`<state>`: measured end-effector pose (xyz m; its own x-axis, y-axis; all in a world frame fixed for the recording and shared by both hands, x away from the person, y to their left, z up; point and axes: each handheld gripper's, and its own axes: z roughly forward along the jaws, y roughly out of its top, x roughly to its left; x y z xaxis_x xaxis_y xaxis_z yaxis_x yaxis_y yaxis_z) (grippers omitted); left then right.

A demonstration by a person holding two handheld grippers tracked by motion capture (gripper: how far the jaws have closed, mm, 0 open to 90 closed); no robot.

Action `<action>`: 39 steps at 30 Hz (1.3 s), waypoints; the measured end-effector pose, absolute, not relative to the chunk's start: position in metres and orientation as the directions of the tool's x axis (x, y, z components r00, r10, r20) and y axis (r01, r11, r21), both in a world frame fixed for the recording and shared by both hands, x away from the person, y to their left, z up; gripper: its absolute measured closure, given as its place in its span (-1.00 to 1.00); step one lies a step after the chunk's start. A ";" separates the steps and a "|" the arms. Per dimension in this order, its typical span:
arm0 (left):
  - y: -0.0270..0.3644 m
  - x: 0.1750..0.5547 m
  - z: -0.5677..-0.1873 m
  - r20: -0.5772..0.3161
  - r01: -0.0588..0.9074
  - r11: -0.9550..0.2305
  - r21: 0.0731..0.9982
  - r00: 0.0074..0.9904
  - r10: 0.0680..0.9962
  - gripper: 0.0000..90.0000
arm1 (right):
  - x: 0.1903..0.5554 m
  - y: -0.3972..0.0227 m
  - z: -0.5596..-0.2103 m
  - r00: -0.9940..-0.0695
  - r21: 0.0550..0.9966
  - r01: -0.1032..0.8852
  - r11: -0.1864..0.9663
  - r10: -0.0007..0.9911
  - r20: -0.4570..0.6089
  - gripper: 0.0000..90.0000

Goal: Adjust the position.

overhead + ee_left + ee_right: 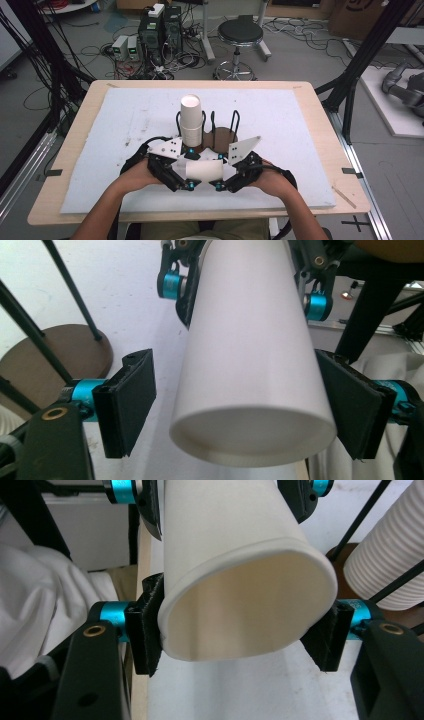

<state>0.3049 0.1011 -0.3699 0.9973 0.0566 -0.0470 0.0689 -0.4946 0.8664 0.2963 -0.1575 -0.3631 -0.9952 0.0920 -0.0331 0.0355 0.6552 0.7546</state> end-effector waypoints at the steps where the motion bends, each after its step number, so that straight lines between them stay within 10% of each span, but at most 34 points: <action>1: 0.101 0.305 -0.370 -0.048 0.067 -0.501 0.863 0.998 0.051 -0.55 | 0.296 -0.157 -0.364 -0.995 0.748 0.032 0.663 0.088 -0.035 -0.19; 19: 0.100 0.305 -0.374 -0.043 0.035 -0.498 0.866 0.999 -0.004 -0.18 | 0.295 -0.155 -0.367 -0.996 0.734 0.032 0.678 0.078 -0.030 -0.25; 39: 0.123 0.317 -0.380 -0.145 0.146 -0.173 0.974 0.989 0.020 -0.20 | 0.305 -0.182 -0.359 -0.983 0.925 0.157 0.346 0.148 0.111 -0.53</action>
